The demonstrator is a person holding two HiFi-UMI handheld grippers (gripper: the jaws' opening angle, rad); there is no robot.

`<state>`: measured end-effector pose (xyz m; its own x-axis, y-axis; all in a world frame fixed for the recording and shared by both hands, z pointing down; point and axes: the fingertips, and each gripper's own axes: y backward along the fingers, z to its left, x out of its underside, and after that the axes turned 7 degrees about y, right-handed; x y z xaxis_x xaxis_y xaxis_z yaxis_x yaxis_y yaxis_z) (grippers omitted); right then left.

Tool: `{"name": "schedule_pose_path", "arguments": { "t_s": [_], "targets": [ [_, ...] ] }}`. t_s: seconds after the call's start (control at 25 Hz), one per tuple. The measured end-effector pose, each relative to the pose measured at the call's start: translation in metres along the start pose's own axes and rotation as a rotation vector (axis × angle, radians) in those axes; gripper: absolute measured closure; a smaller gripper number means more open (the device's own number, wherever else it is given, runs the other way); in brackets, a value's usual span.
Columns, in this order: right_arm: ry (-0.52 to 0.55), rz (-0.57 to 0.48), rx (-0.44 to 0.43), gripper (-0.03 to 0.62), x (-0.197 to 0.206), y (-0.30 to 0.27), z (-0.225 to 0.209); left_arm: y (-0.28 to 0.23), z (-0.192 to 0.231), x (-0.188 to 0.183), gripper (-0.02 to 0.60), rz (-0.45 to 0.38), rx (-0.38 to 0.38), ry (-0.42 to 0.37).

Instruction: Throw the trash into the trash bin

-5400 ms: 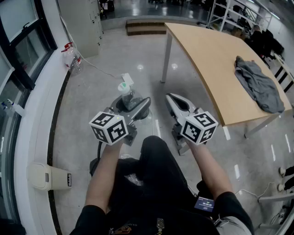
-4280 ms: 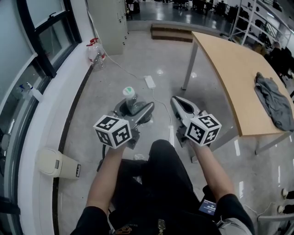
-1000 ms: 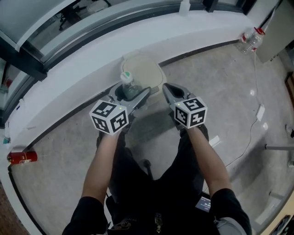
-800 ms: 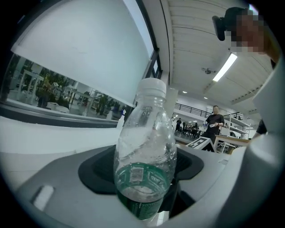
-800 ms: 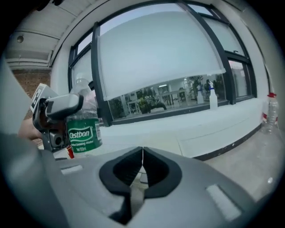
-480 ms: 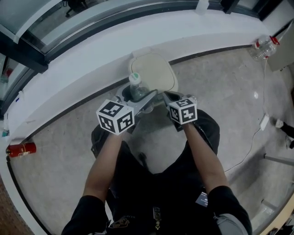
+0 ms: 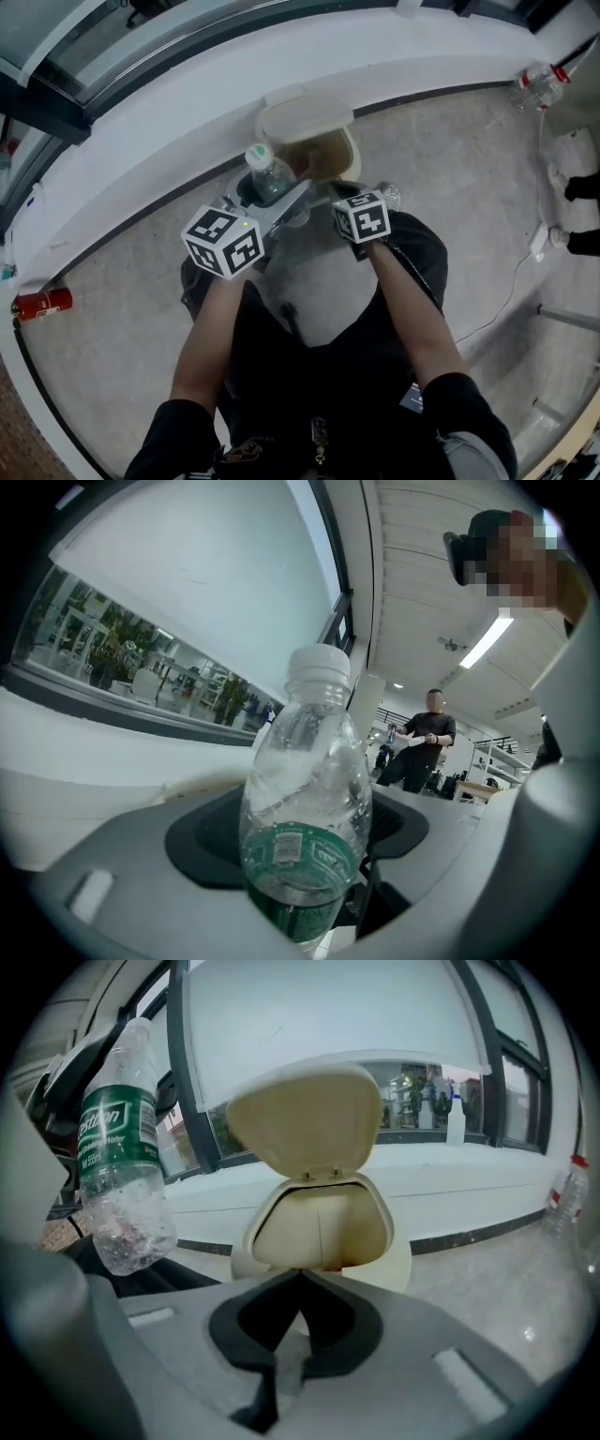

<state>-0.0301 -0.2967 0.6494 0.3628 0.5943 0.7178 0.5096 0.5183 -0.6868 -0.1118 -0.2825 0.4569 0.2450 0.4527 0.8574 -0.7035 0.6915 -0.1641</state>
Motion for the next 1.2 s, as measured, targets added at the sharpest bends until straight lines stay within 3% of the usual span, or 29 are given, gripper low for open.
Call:
{"name": "schedule_pose_path", "arguments": {
  "t_s": [0.32, 0.84, 1.2],
  "targets": [
    [-0.036, -0.118, 0.003, 0.591, -0.029, 0.029, -0.006, -0.003, 0.005, -0.026, 0.238, -0.02, -0.025, -0.048],
    [-0.077, -0.241, 0.002, 0.591, -0.064, 0.062, -0.04, -0.086, 0.04, -0.017, 0.238, 0.015, -0.021, -0.082],
    [-0.091, -0.251, 0.008, 0.591, -0.071, 0.064, -0.061, -0.125, 0.078, 0.044, 0.23, 0.185, -0.075, -0.101]
  ]
}}
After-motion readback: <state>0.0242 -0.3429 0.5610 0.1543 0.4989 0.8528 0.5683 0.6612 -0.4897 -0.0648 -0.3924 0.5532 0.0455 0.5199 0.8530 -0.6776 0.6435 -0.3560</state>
